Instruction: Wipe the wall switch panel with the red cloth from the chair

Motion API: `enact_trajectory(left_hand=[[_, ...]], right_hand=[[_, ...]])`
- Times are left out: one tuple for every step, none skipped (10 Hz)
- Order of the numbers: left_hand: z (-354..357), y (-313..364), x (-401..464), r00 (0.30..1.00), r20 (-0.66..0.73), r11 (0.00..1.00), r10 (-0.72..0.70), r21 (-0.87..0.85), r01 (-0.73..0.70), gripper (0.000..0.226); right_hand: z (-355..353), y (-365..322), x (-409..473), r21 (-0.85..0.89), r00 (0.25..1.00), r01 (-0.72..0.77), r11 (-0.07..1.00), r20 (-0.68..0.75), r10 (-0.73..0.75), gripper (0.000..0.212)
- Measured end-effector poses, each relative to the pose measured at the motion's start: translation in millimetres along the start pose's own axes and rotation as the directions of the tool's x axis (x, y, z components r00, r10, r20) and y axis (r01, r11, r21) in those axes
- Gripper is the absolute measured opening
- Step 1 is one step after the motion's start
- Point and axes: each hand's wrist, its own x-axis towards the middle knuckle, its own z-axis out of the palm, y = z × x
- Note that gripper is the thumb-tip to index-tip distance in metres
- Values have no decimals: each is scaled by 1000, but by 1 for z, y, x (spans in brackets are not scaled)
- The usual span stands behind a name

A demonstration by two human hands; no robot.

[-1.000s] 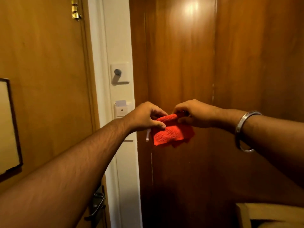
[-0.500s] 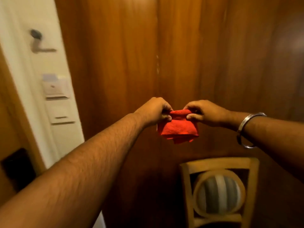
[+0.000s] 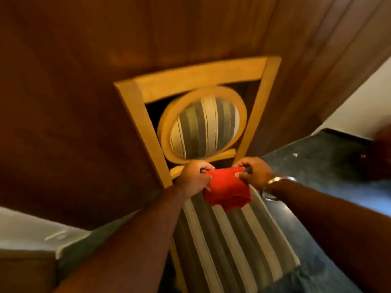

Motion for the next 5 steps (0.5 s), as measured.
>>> enact_trajectory(left_hand=[[62, -79, 7, 983, 3, 982, -184, -46, 184, 21], [105, -145, 12, 953, -4, 952, -303, -54, 302, 18], [117, -178, 12, 933, -44, 933, -357, -56, 355, 19], [102, -179, 0, 925, -95, 917, -368, 125, 378, 36], [56, -160, -27, 921, -190, 799, -339, 458, 389, 56]], right_hand=[[75, 68, 12, 27, 990, -142, 990, 26, 141, 15], [140, 116, 23, 10, 955, -277, 961, 116, 274, 16], [182, 141, 29, -15, 935, -337, 941, 109, 337, 33], [201, 130, 18, -58, 949, -297, 953, 90, 301, 55], [189, 85, -7, -135, 977, -203, 970, 45, 211, 71]])
